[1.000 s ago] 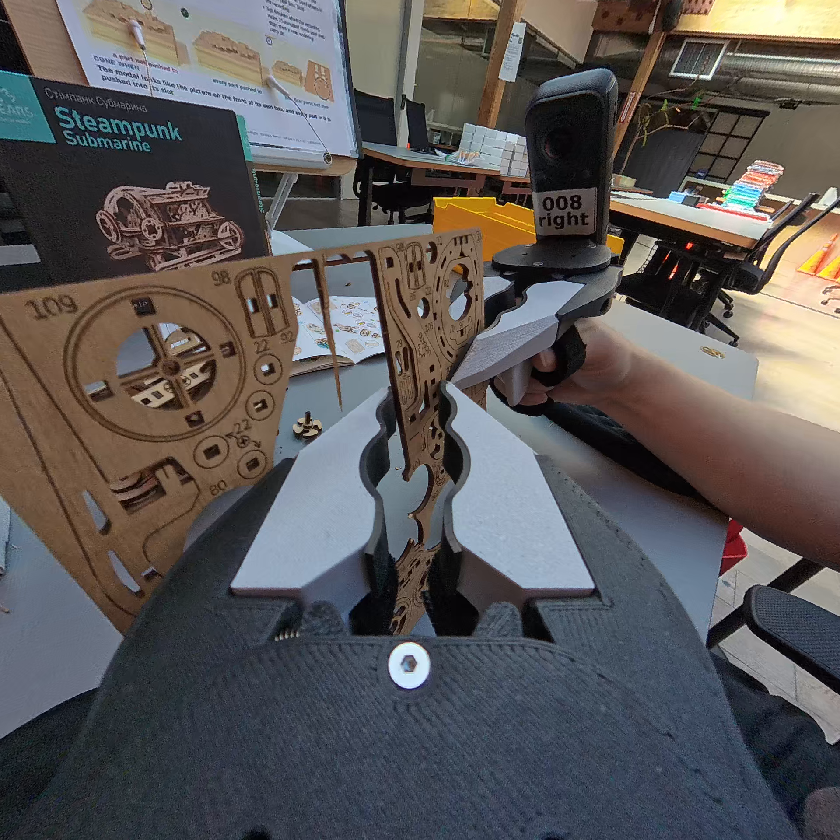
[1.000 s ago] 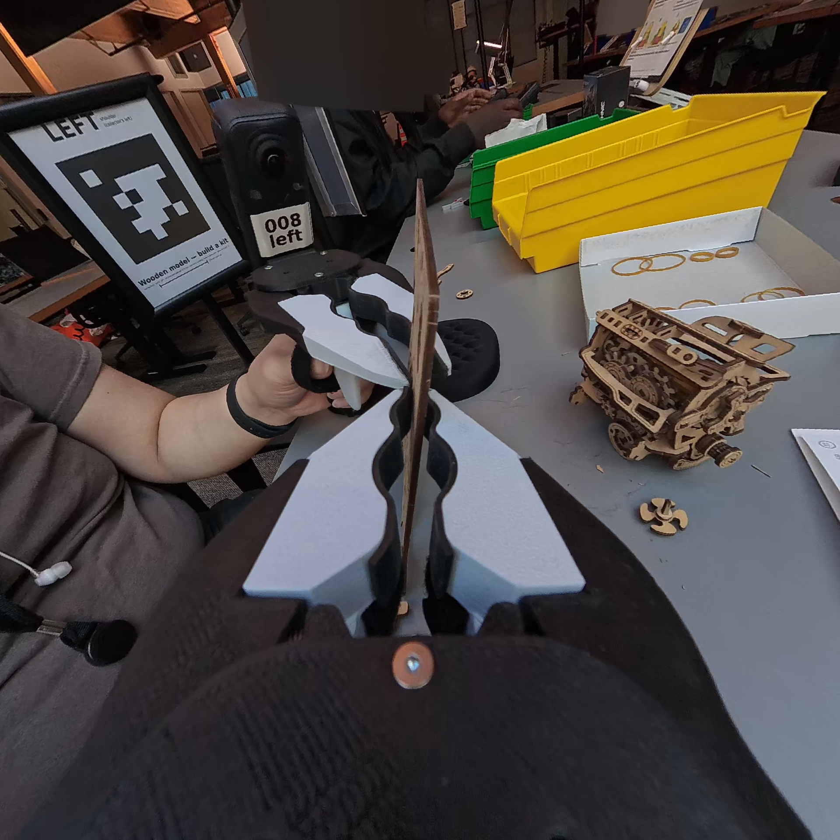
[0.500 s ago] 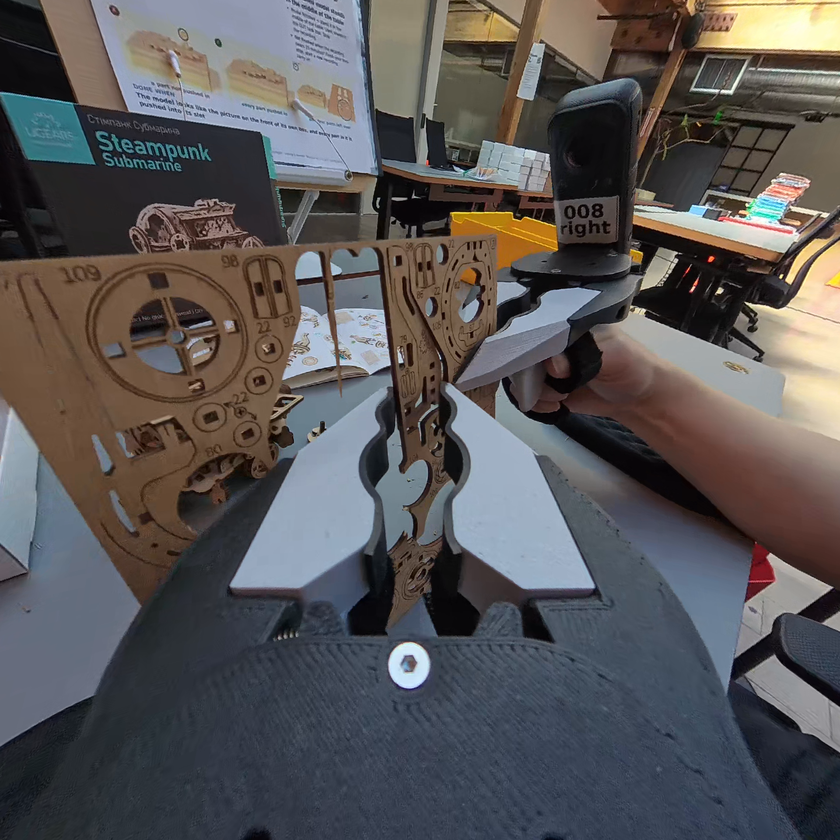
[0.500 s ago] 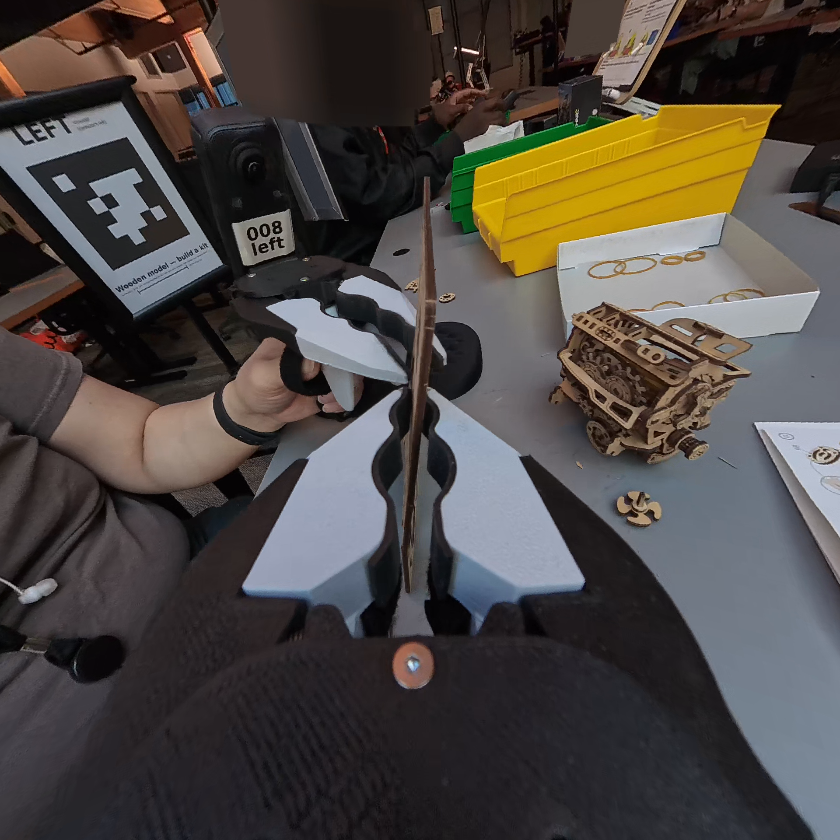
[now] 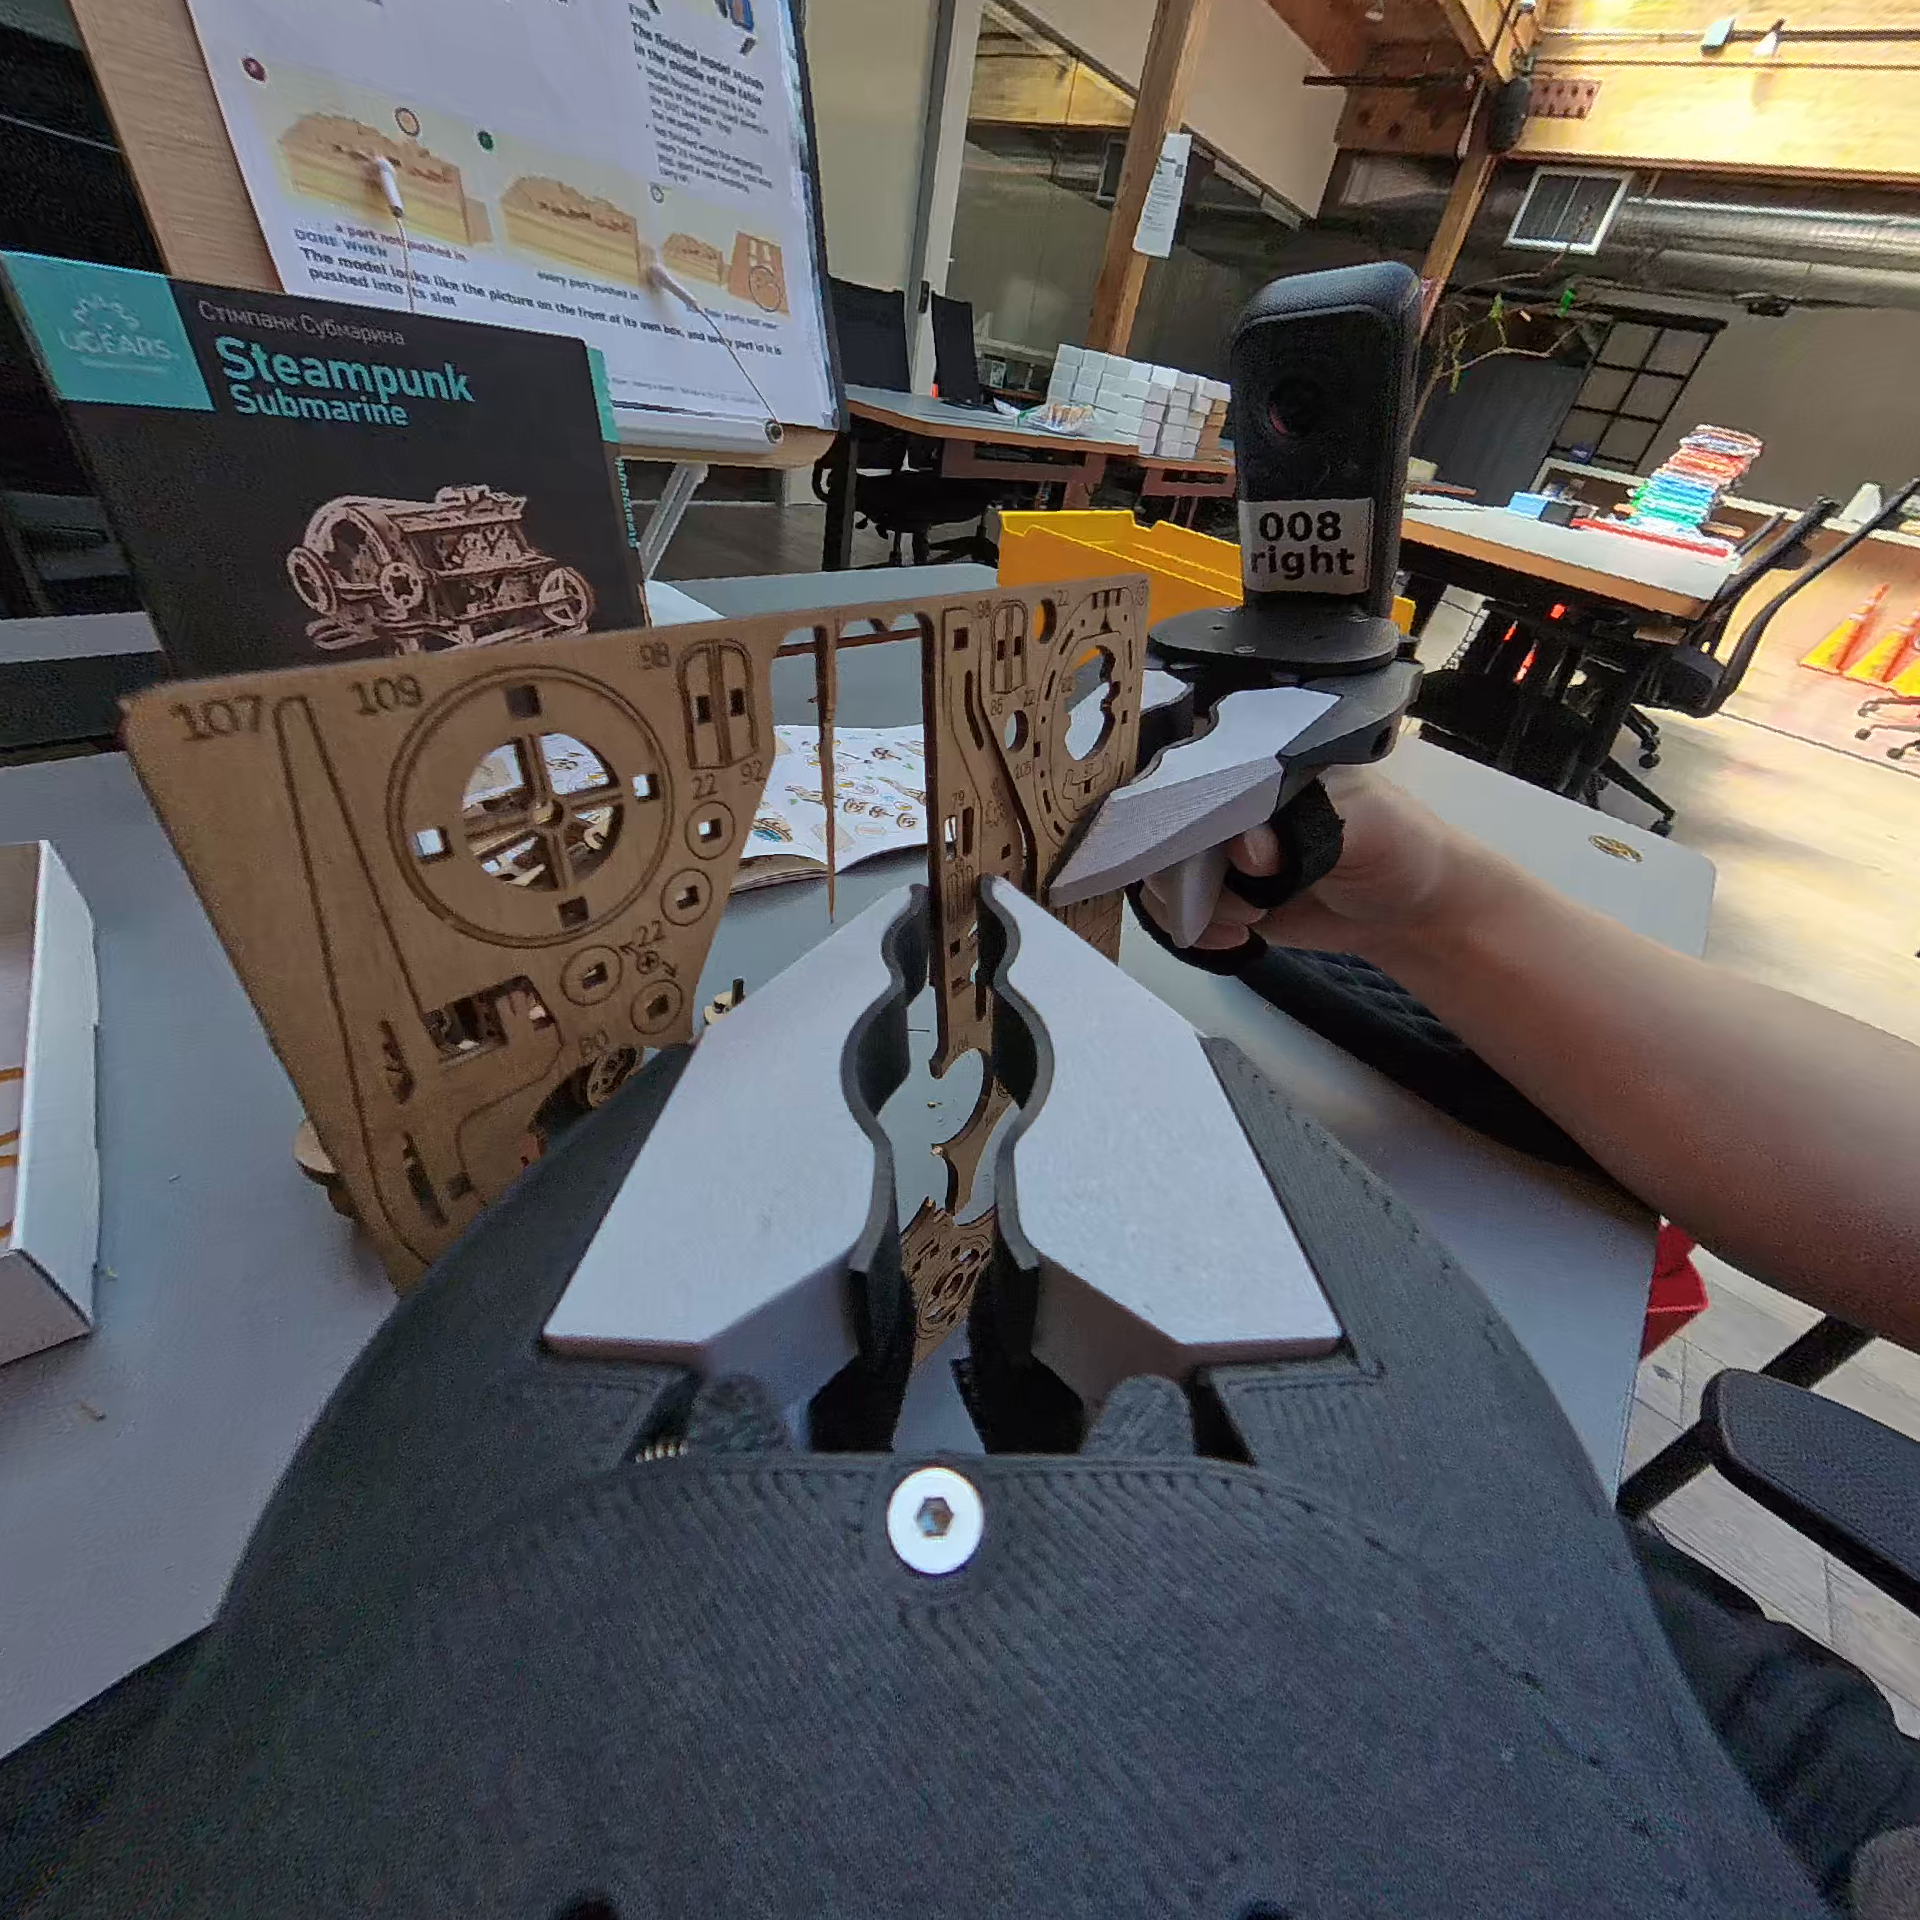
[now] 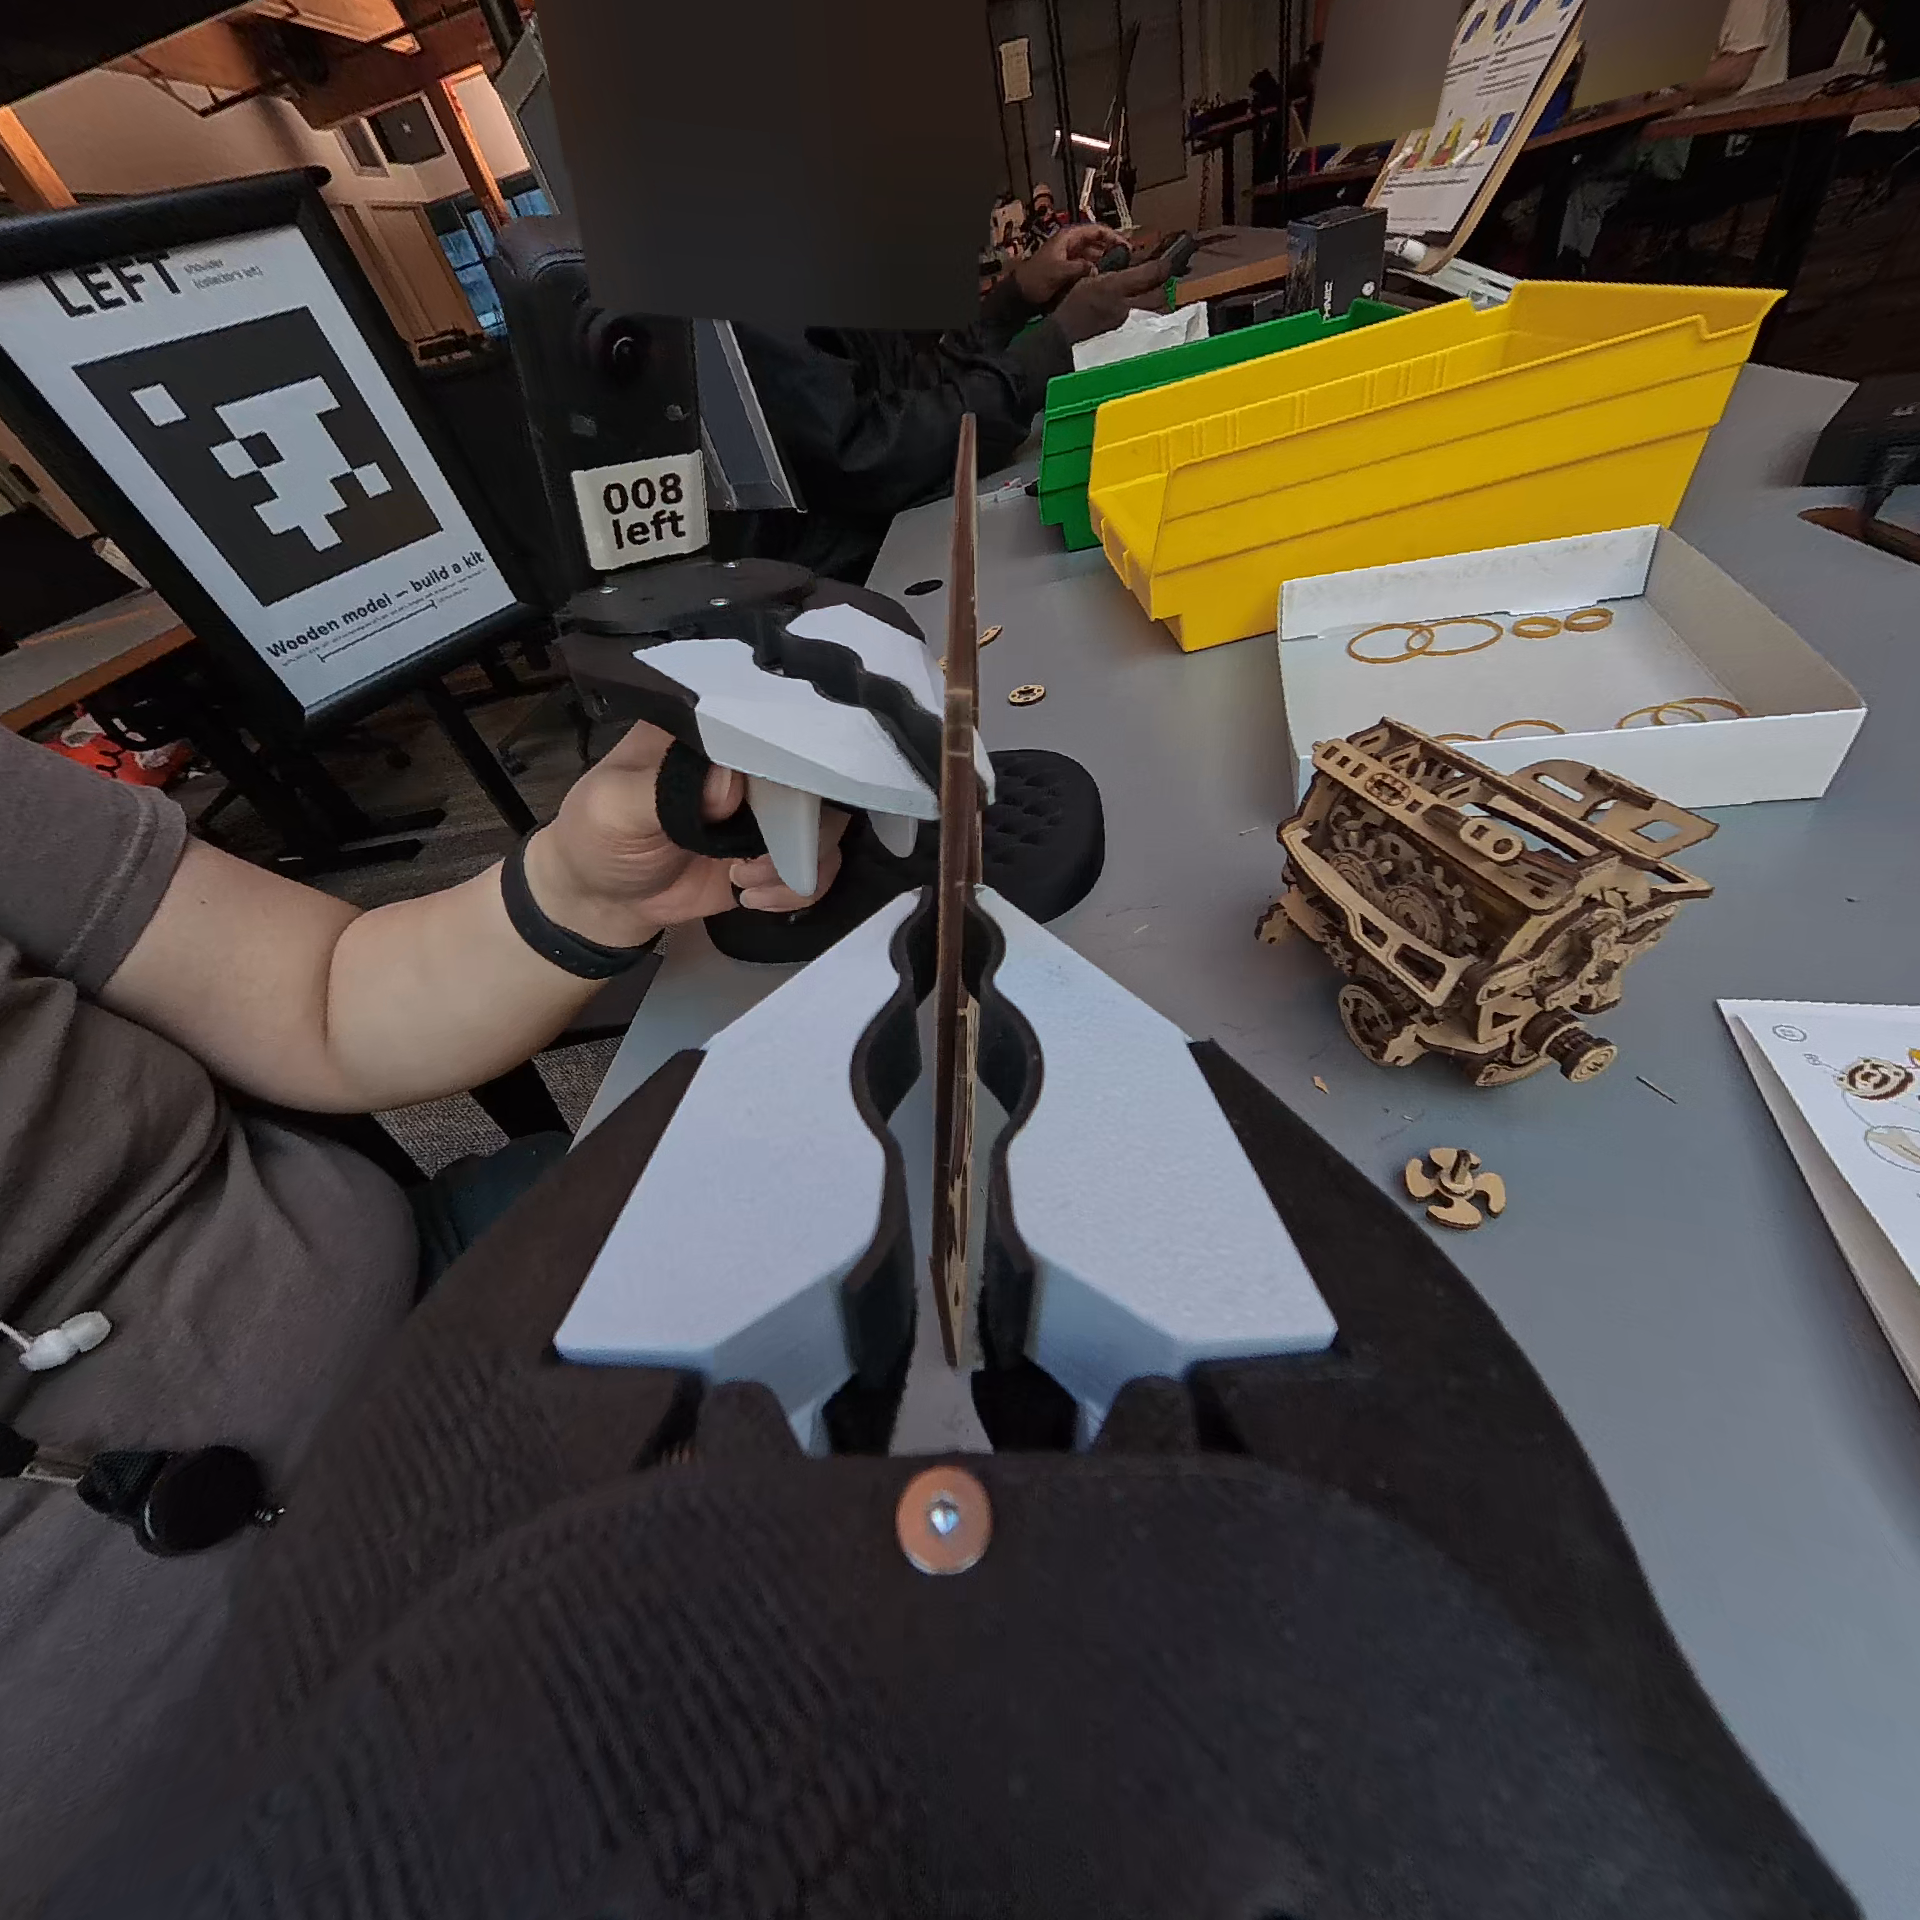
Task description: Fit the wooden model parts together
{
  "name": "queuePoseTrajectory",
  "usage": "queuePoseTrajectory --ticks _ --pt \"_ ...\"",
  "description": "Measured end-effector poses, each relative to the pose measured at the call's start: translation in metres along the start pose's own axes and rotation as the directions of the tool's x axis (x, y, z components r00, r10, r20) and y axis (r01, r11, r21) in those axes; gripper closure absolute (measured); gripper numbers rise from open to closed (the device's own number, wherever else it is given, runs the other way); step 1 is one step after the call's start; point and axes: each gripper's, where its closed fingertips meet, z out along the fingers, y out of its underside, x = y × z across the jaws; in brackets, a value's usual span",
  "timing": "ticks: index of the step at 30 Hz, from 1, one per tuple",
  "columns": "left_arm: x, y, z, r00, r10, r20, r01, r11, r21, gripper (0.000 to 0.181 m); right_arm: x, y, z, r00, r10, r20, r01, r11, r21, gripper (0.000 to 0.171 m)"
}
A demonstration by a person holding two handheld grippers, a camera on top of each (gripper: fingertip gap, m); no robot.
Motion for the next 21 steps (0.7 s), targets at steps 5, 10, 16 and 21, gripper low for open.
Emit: queuePoseTrajectory --ticks 5,10,16,21 --pt "-0.001 0.002 0.003 0.999 -0.042 -0.017 0.042 0.999 0.015 0.178 0.009 -0.007 0.001 0.996 0.032 -0.079 -0.029 0.998 0.048 0.136" --pt "0.002 0.003 0.006 0.999 -0.039 -0.008 0.039 0.999 0.027 0.178 0.017 -0.001 0.009 0.977 -0.059 -0.205 0.055 0.998 -0.022 0.153" --pt "0.004 0.002 0.004 0.999 -0.031 -0.011 0.031 0.999 0.025 0.178 0.01 -0.001 0.012 0.991 0.028 -0.133 -0.029 1.0 -0.006 0.165" --pt "0.0 0.003 0.004 0.999 -0.032 0.015 0.032 0.999 0.013 0.178 0.019 0.0 0.012 0.962 -0.064 -0.267 0.053 0.997 -0.047 0.158"
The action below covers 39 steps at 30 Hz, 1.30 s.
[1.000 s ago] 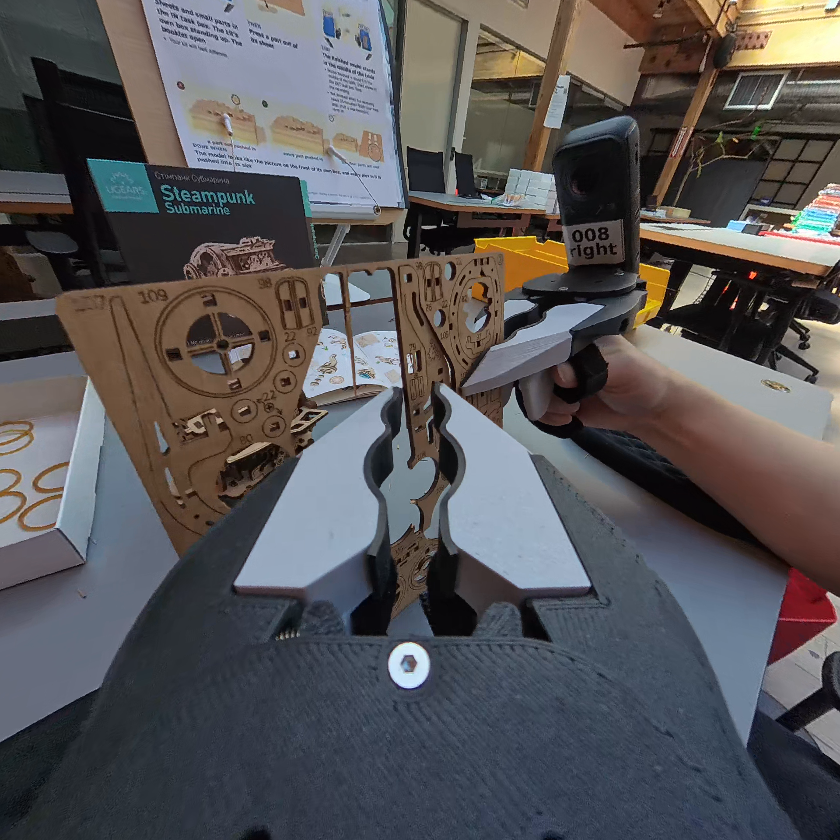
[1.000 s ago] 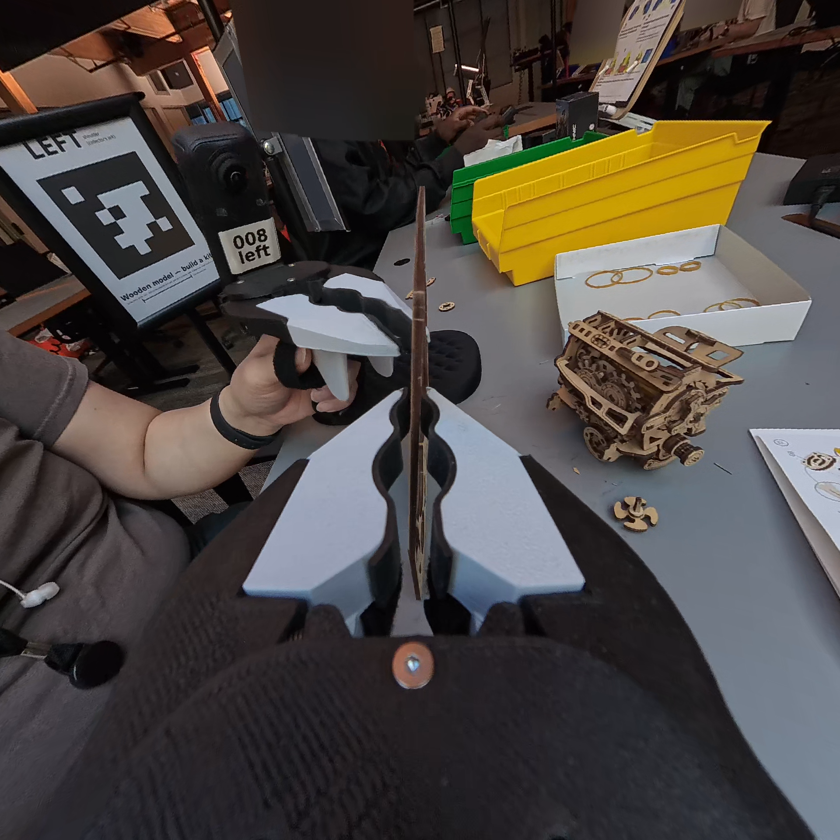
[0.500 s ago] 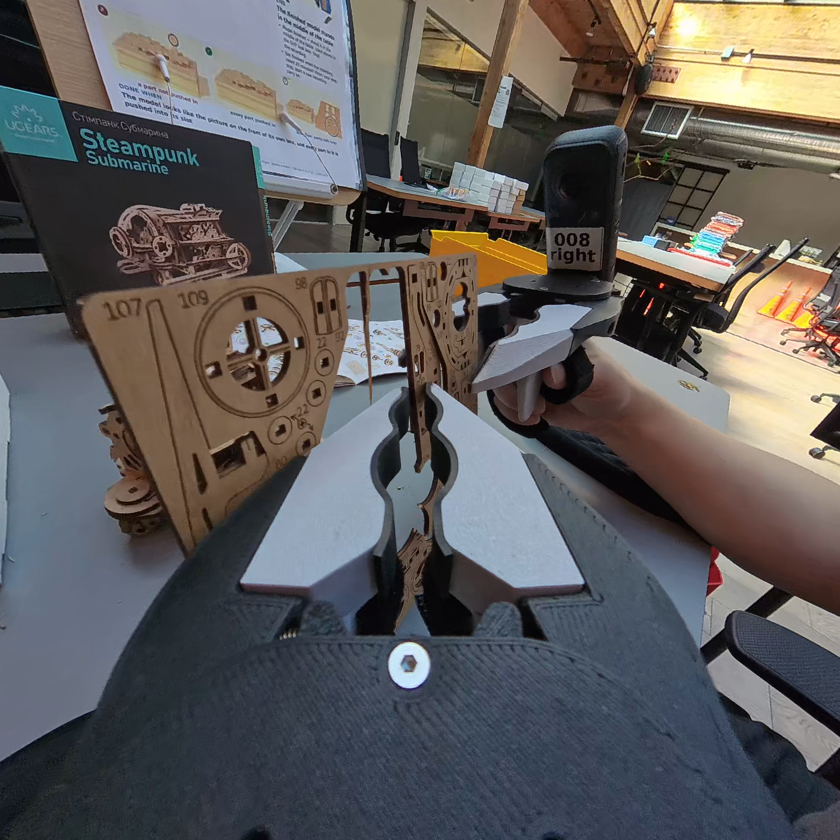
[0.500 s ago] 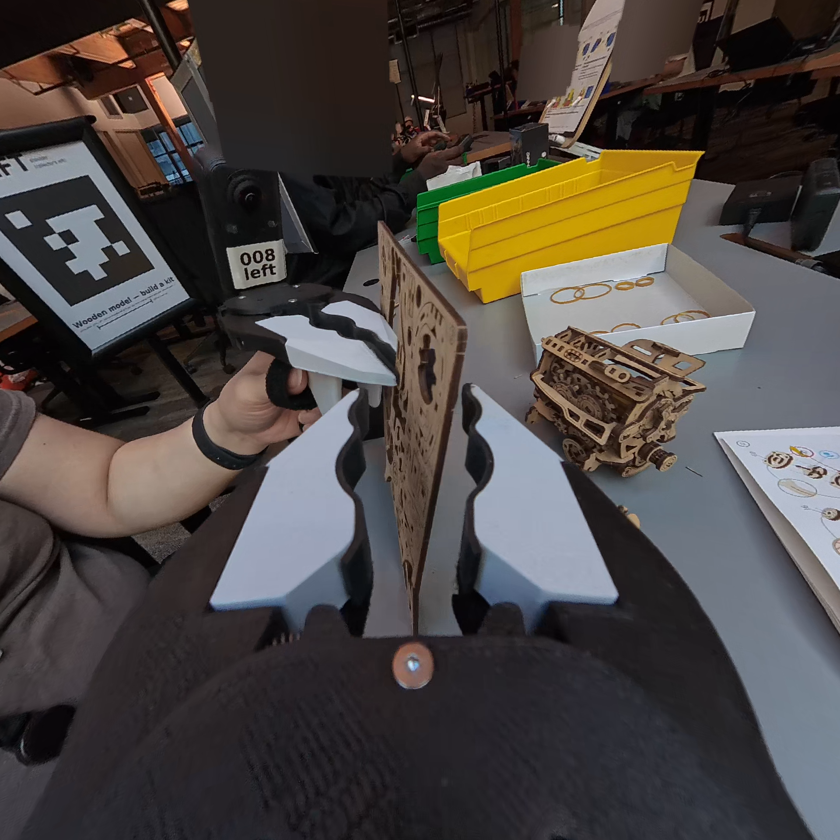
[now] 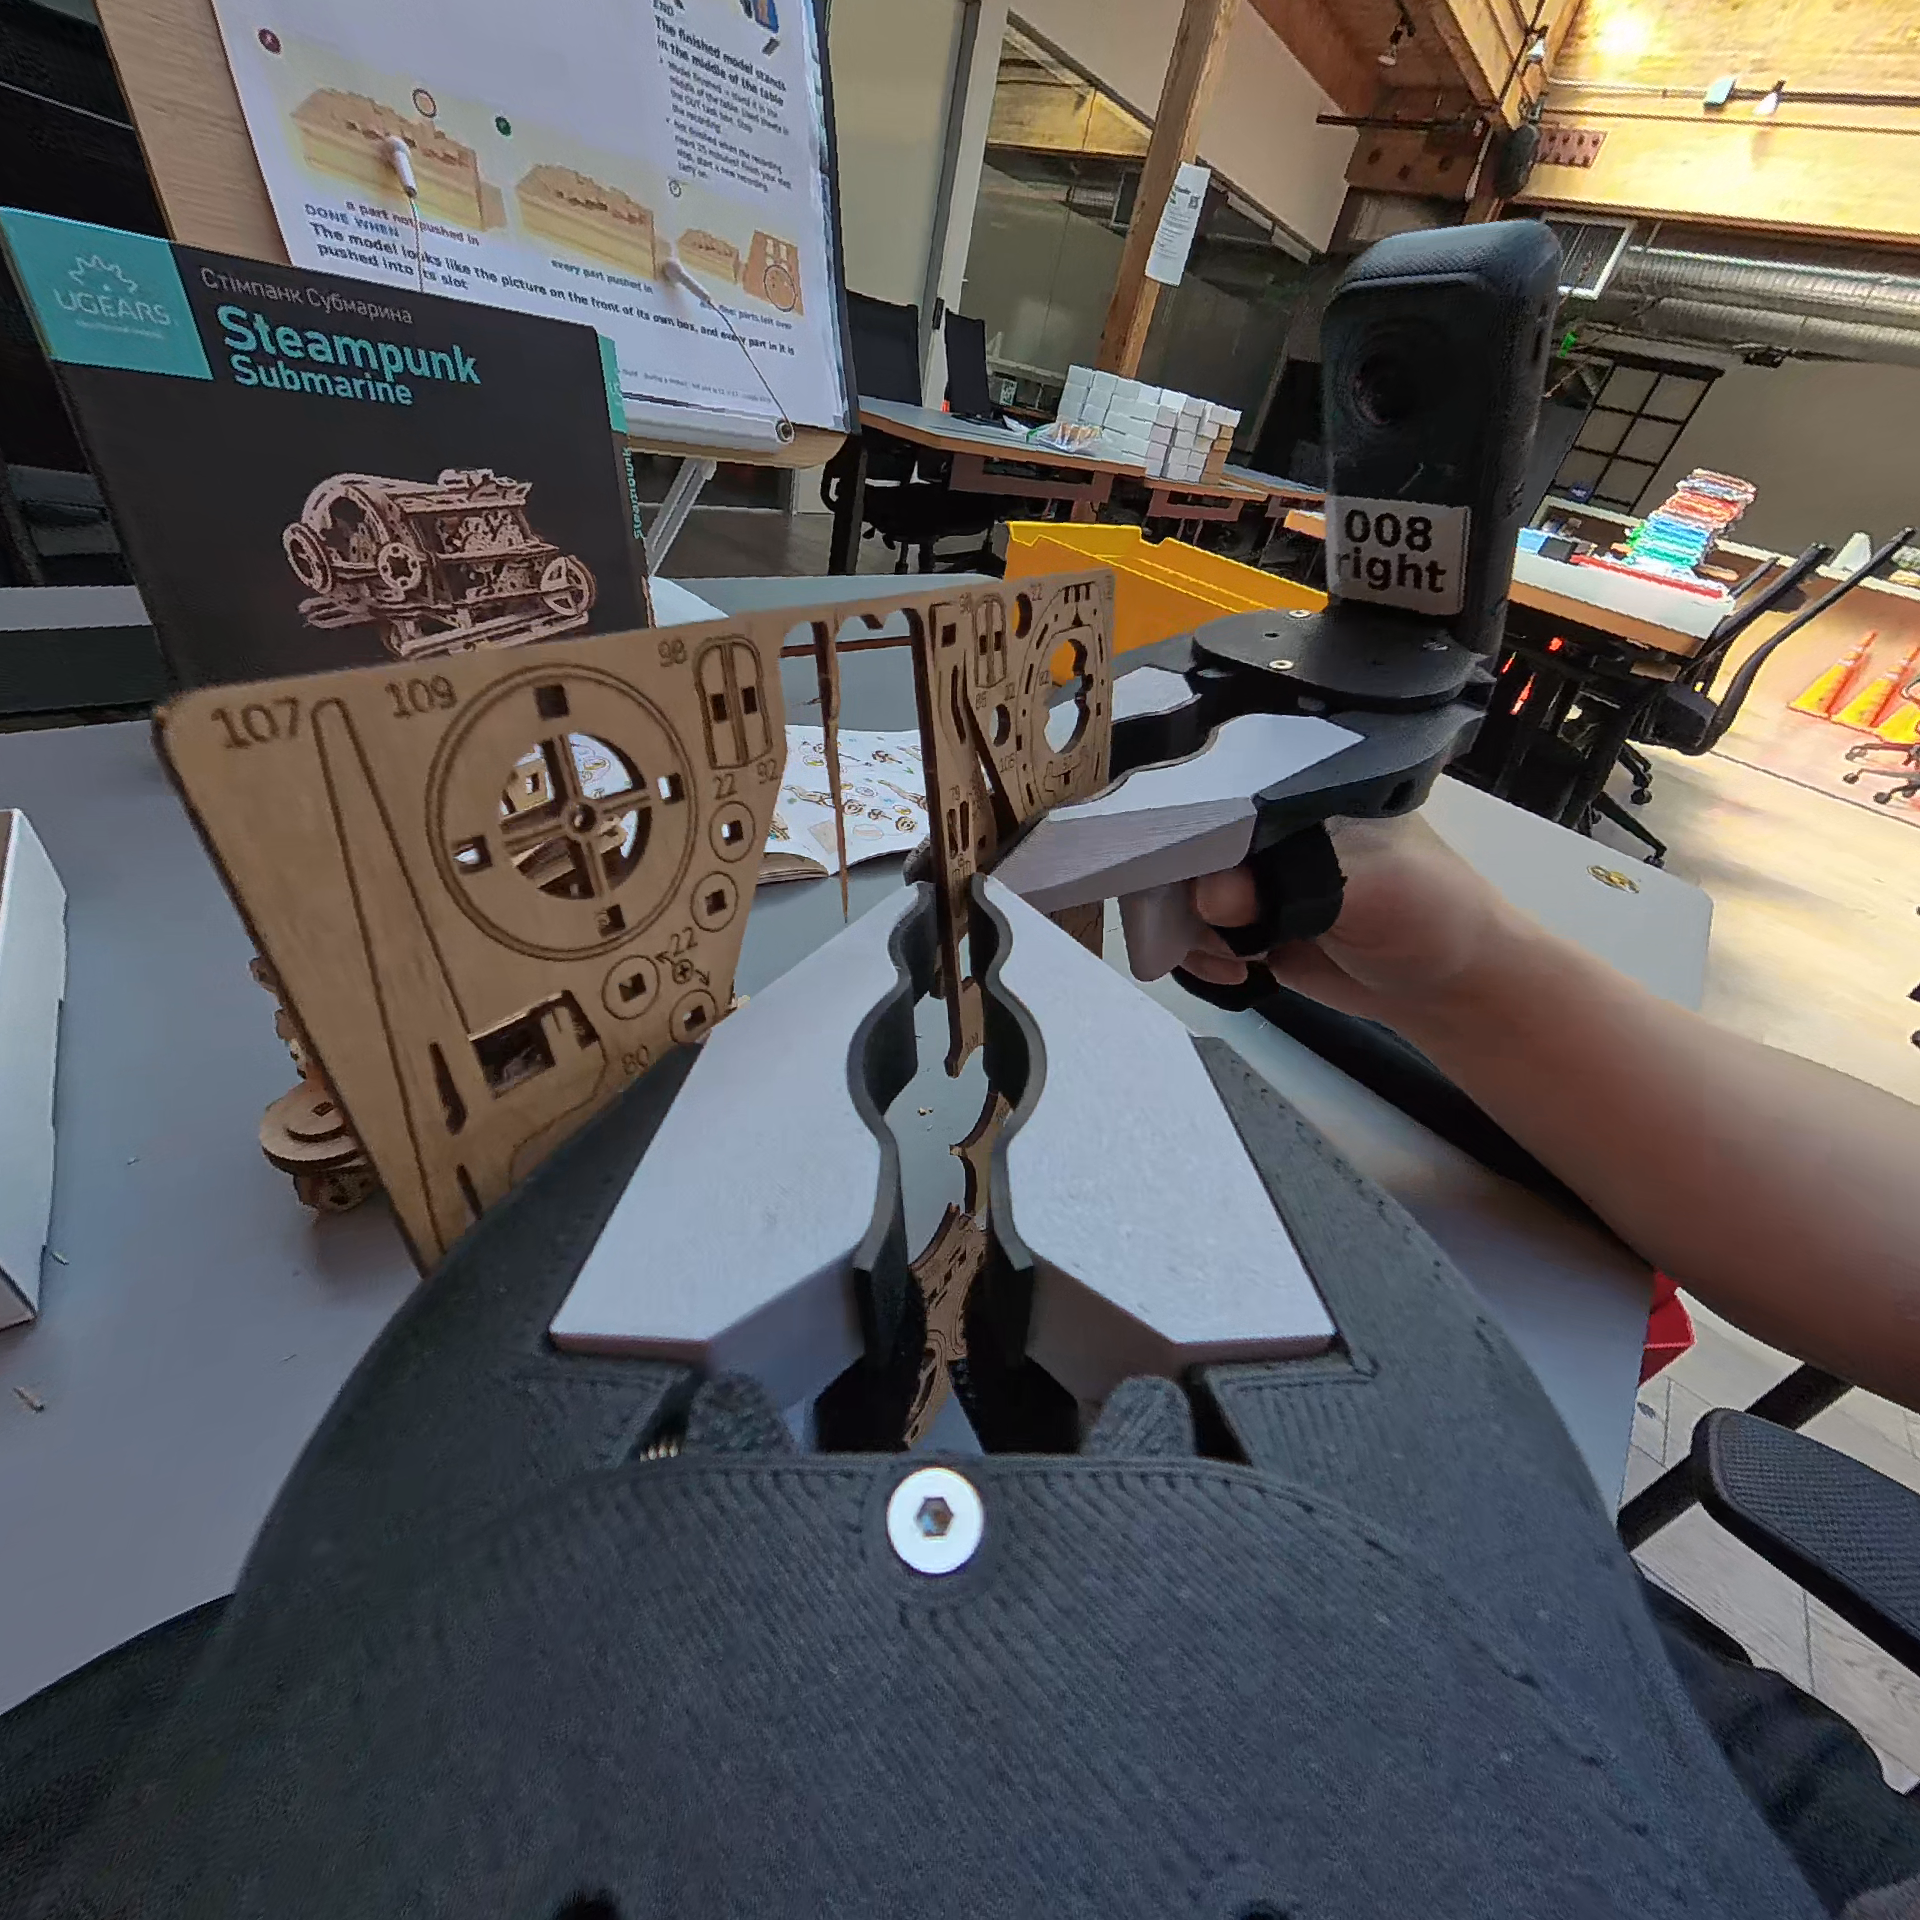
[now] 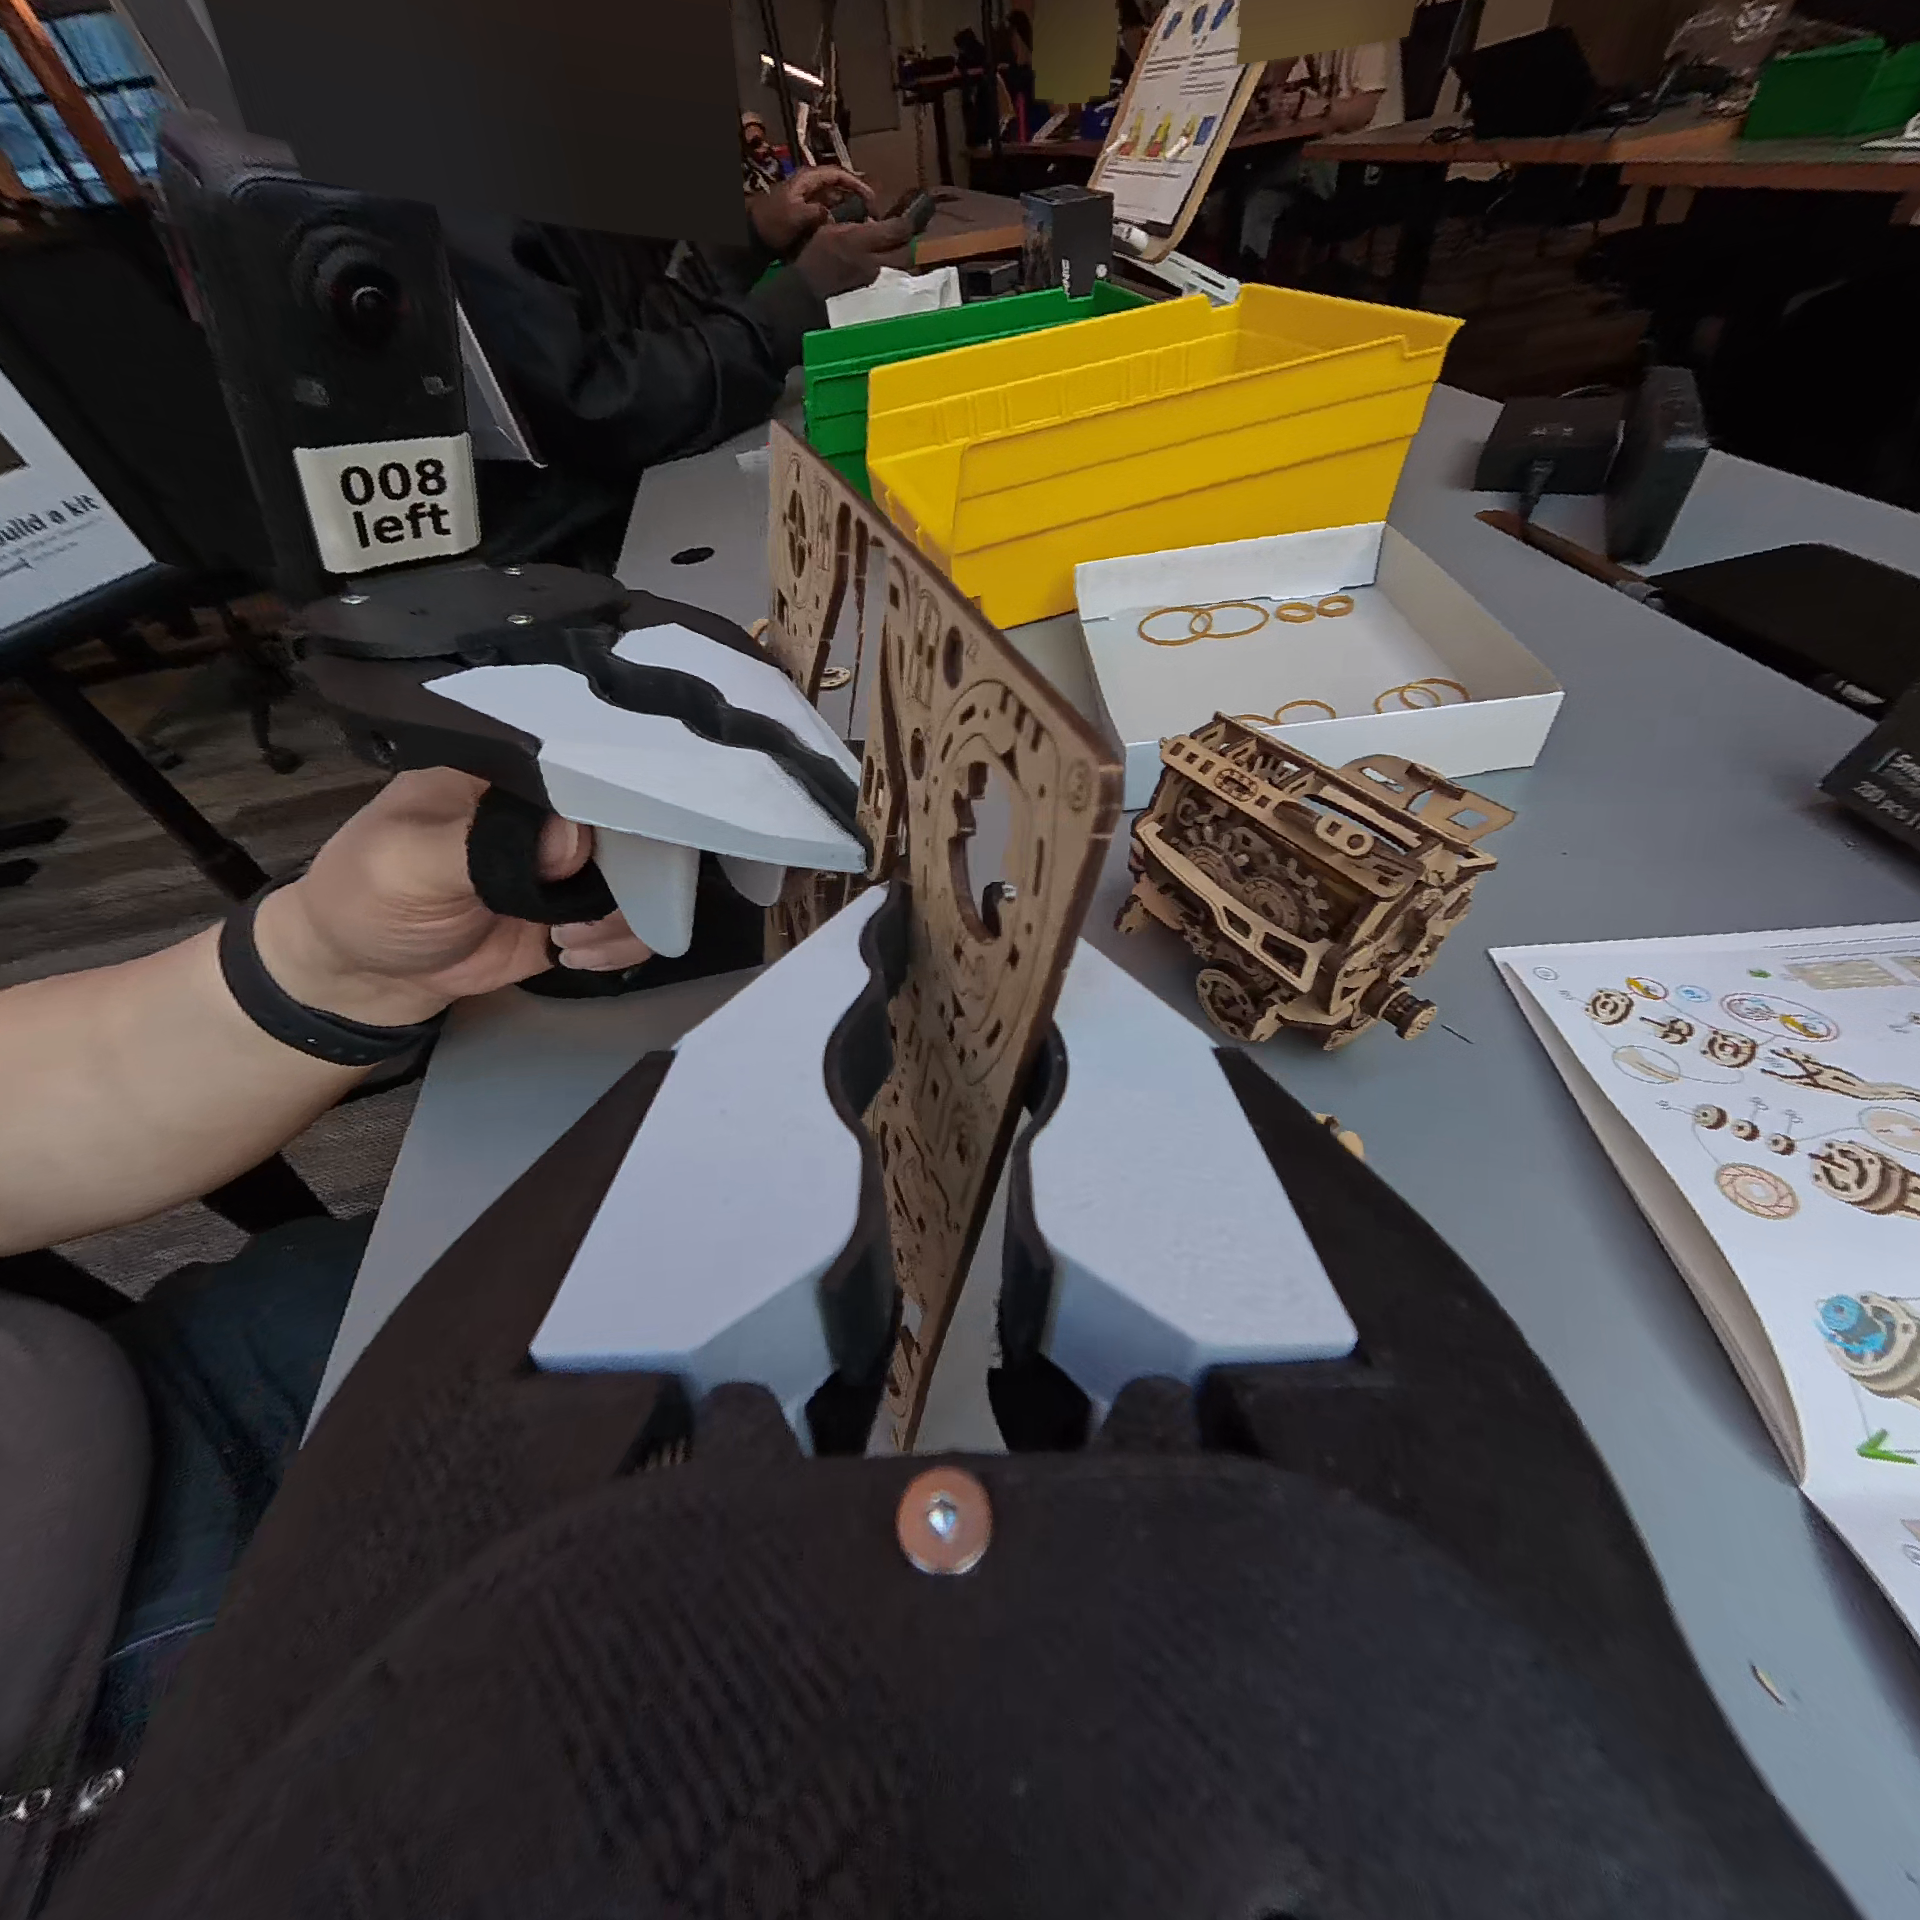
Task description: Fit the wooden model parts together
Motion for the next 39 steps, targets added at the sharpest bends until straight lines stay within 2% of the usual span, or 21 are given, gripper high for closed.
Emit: queuePoseTrajectory --ticks 2,4,7,11,15,19,21,25,29,39 --pt "-0.001 0.0 0.0 1.0 -0.004 0.002 0.004 1.0 -0.001 0.178 0.0 0.0 0.001 1.0 -0.008 -0.02 0.008 1.0 -0.001 0.157" --pt "0.0 -0.001 -0.002 1.0 -0.003 -0.011 0.003 1.0 0.002 0.178 -0.003 -0.002 0.0 1.0 0.023 0.021 -0.023 1.0 0.021 0.157" --pt "-0.002 -0.002 -0.003 1.0 -0.012 -0.001 0.012 1.0 0.009 0.178 -0.006 -0.015 -0.007 0.996 0.057 0.071 -0.063 0.994 0.085 0.136" --pt "-0.002 -0.002 -0.005 1.0 0.003 0.01 -0.003 1.0 -0.003 0.178 0.001 -0.042 -0.027 0.99 -0.116 -0.081 0.127 0.981 0.144 0.128" --pt "-0.001 -0.001 -0.005 0.999 0.026 0.018 -0.026 1.0 -0.01 0.178 -0.009 -0.057 -0.022 0.928 -0.351 -0.126 0.349 0.936 -0.039 0.12" --pt "0.003 -0.001 -0.005 1.0 0.031 0.006 -0.031 1.0 -0.001 0.179 -0.019 -0.054 -0.003 0.887 -0.462 -0.018 0.447 0.867 -0.22 0.134" --pt "0.004 -0.001 -0.006 0.999 0.033 0.004 -0.033 0.999 0.0 0.179 -0.019 -0.051 0.002 0.873 -0.487 0.006 0.467 0.835 -0.291 0.148" --pt "0.006 0.0 -0.008 0.999 0.05 0.006 -0.05 0.999 -0.005 0.179 -0.019 -0.046 0.003 0.865 -0.5 0.044 0.476 0.79 -0.388 0.148" --pt "0.008 0.001 -0.01 0.998 0.061 0.0 -0.061 0.998 -0.004 0.179 -0.019 -0.047 0.001 0.87 -0.485 0.084 0.469 0.765 -0.441 0.159" --pt "0.01 0.002 -0.012 0.995 0.101 0.015 -0.102 0.995 0.008 0.178 -0.018 -0.043 0.001 0.902 -0.412 0.131 0.417 0.747 -0.518 0.161"
